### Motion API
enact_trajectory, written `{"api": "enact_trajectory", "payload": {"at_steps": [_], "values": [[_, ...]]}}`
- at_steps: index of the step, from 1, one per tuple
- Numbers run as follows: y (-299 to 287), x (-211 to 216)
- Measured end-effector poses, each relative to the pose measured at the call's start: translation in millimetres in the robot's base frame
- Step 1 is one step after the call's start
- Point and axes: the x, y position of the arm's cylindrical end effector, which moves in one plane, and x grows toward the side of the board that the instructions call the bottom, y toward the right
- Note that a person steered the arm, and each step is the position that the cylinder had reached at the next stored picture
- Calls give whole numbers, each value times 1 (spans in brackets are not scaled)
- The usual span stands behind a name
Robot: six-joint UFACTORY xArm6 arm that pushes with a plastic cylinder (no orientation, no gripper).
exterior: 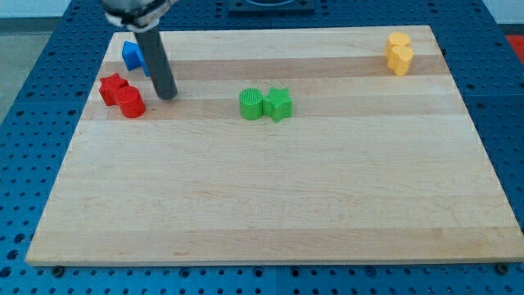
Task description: Adjust the red blocks to parallel left of green blocks
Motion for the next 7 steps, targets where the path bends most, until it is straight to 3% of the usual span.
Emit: {"api": "enact_trajectory", "payload": {"at_steps": [2,3,4,5,6,7], "values": [[-5,-12],[51,-67],[67,-145],[67,-145],[22,-145],[-85,-145]]}}
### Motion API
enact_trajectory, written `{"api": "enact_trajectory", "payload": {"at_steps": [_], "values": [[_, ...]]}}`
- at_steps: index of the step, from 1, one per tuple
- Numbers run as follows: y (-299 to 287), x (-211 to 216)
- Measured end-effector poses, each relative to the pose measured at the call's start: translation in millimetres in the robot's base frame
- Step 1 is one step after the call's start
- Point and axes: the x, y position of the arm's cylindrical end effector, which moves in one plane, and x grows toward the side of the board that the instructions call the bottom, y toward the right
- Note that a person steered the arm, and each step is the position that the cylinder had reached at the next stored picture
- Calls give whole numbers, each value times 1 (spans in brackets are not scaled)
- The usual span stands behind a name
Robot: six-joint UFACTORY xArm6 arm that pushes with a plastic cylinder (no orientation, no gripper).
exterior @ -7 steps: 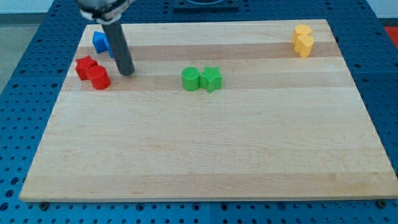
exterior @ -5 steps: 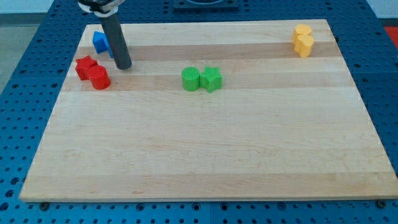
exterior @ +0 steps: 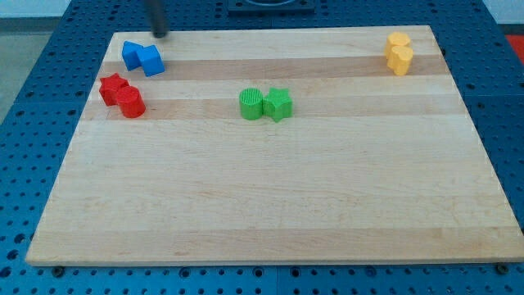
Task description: Adjust the red blocks to parallel left of green blocks
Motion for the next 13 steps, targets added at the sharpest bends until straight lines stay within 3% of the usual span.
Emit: {"api": "enact_trajectory", "payload": {"at_steps": [1,3,4,5,7,13], "values": [[-50,1],[-50,15],[-49,61],[-49,62],[-49,117],[2,169]]}}
